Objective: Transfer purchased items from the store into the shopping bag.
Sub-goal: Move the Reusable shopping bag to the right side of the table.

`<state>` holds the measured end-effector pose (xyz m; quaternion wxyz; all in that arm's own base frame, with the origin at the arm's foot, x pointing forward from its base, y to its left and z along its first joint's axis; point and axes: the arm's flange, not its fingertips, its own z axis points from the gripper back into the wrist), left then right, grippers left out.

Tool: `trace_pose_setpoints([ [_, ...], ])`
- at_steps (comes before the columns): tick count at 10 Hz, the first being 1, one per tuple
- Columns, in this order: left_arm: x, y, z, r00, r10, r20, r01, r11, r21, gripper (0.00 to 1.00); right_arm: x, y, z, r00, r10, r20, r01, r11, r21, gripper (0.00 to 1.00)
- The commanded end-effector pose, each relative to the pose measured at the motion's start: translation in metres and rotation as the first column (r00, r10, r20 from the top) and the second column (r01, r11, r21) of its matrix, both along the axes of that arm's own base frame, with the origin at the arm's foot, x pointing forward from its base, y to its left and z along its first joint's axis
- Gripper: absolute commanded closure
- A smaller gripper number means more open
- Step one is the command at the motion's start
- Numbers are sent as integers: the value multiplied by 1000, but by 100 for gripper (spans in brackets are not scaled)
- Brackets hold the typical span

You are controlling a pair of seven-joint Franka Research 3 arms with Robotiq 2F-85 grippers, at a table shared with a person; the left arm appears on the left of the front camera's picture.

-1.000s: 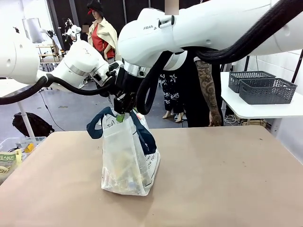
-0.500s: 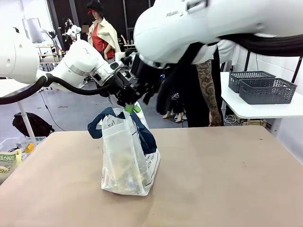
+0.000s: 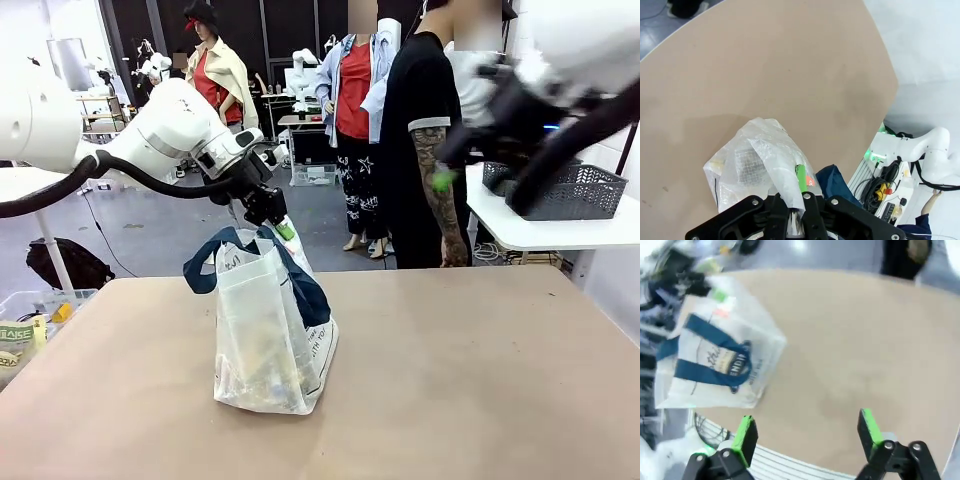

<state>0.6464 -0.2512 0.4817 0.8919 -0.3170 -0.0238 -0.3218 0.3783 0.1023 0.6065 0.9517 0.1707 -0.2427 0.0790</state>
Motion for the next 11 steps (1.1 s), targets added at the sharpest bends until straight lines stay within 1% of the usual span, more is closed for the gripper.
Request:
trace_pose_setpoints([
  [1,-9,-5,-4,999,32,0,-32,997,67,100,-22,-83,-24,963,-245,-109,259,955,143,0],
  [2,-8,-5,-1,1000,29,9,-29,996,79,100,-30,-116,-38,933,-328,-147,352,917,189,0],
  [3,-6,-4,2,999,43,16,-44,994,96,100,-30,-138,-54,901,-389,-192,426,878,218,0],
  [4,-6,-6,2,992,114,52,-122,974,190,100,-21,-139,-71,913,-366,-182,405,870,283,0],
  [5,-10,-2,8,989,123,79,-139,955,261,100,-32,-145,-45,934,-317,-167,342,927,153,0],
  [6,-17,9,22,984,130,120,-159,948,277,100,-32,-145,-45,934,-317,-167,342,927,153,0],
  [7,-33,27,39,970,154,188,-202,940,273,100,-32,-145,-45,934,-317,-167,342,927,153,0],
  [8,-48,48,51,956,182,229,-241,933,266,100,-32,-145,-45,934,-317,-167,342,927,153,0],
  [10,-74,95,66,933,276,233,-330,913,241,100,-32,-145,-45,934,-317,-167,342,927,153,0],
  [11,-86,120,74,913,333,237,-384,898,217,100,-32,-145,-45,934,-317,-167,342,927,153,0],
])
